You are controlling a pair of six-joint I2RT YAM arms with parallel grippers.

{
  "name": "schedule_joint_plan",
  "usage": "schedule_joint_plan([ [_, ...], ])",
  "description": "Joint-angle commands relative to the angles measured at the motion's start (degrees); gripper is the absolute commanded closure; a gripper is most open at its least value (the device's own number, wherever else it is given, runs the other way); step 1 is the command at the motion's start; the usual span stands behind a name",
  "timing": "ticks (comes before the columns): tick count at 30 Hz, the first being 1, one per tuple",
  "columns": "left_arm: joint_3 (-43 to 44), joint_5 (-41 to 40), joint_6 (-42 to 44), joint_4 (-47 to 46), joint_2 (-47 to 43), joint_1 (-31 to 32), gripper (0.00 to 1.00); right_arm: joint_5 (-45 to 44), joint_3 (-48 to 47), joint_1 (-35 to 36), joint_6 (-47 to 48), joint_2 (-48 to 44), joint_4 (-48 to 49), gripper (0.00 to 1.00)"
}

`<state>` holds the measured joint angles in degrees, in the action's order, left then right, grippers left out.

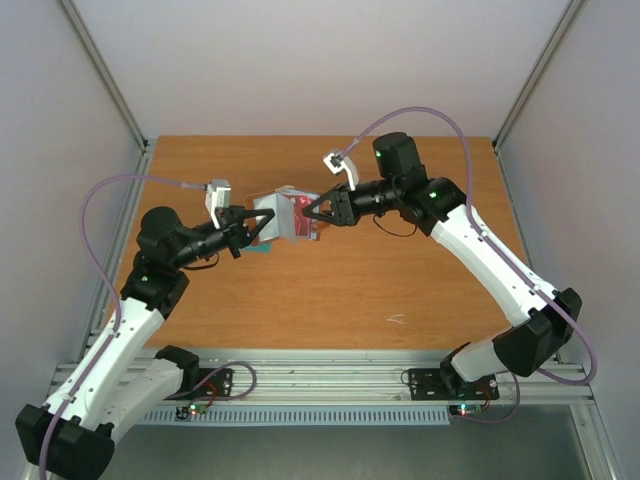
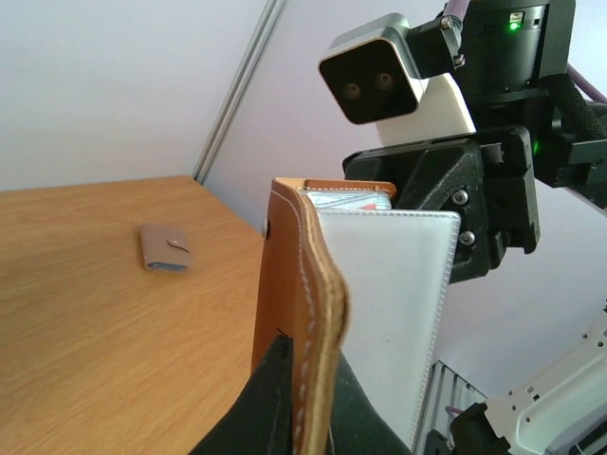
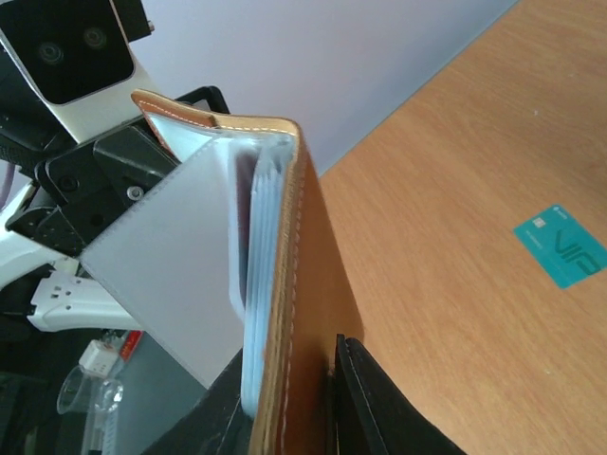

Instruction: Take the credit cards out of the card holder

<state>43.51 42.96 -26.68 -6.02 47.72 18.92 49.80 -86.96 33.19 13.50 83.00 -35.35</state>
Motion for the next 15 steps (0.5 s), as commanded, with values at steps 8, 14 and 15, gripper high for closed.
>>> schedule_joint_plan([
  [8, -0.9, -2.8, 0.2, -1.4, -1.6, 0.5, 1.0, -2.9, -1.8, 3.1, -1.7, 1.6, 1.5, 0.99],
  [14, -0.6, -21.4, 5.6, 10.7, -1.9, 0.5, 0.49, -38.0, -10.6, 3.1, -4.7, 4.1, -16.5, 0.99],
  [15, -0.5, -24.6, 7.1, 12.3, -2.0, 0.5, 0.48, -48.8, -12.9, 3.1, -6.1, 6.2, -24.3, 0.99],
])
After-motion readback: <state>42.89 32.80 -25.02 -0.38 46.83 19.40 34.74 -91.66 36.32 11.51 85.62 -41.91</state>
